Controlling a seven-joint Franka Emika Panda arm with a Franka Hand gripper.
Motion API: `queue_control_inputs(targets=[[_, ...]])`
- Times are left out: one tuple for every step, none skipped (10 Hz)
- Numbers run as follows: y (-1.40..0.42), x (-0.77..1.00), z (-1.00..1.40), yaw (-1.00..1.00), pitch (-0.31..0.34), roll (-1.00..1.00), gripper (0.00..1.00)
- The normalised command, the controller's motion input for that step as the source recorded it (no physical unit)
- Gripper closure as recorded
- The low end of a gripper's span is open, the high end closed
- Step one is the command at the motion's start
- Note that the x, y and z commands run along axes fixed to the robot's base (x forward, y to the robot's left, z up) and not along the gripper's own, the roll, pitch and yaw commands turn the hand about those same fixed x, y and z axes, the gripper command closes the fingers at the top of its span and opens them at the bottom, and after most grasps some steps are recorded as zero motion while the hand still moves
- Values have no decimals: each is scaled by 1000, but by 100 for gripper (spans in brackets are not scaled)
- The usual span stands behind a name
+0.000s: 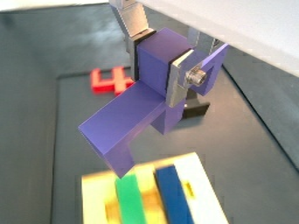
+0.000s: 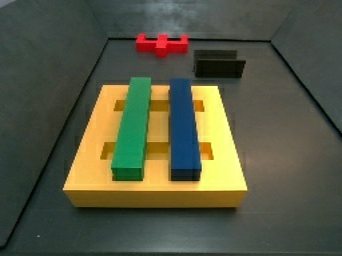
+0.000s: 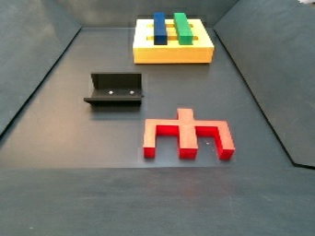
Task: Pick up the purple object. Move up. Move to above the board. Insert the purple object.
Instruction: Move to above the board.
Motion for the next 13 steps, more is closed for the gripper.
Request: queue_control_inputs(targets=[[-872, 147, 139, 1000, 95, 34, 100], [-594, 137, 103, 1000, 103, 38, 100], [-275, 110, 54, 1000, 114, 40, 100], [-188, 79, 41, 1000, 119, 46, 100], [-113, 64, 36, 1000, 130, 56, 100], [-76, 68, 34, 1000, 144, 62, 100], [-62, 70, 31, 1000, 168, 72, 100], [-51, 74, 31, 1000, 182, 79, 100], [-47, 79, 27, 1000, 216, 96, 100], [-42, 83, 21, 1000, 242, 113, 100], [-38, 83, 24, 965, 286, 149, 100], [-37, 86, 23, 796, 259, 147, 100], [-35, 92, 18, 454, 200, 142, 100]])
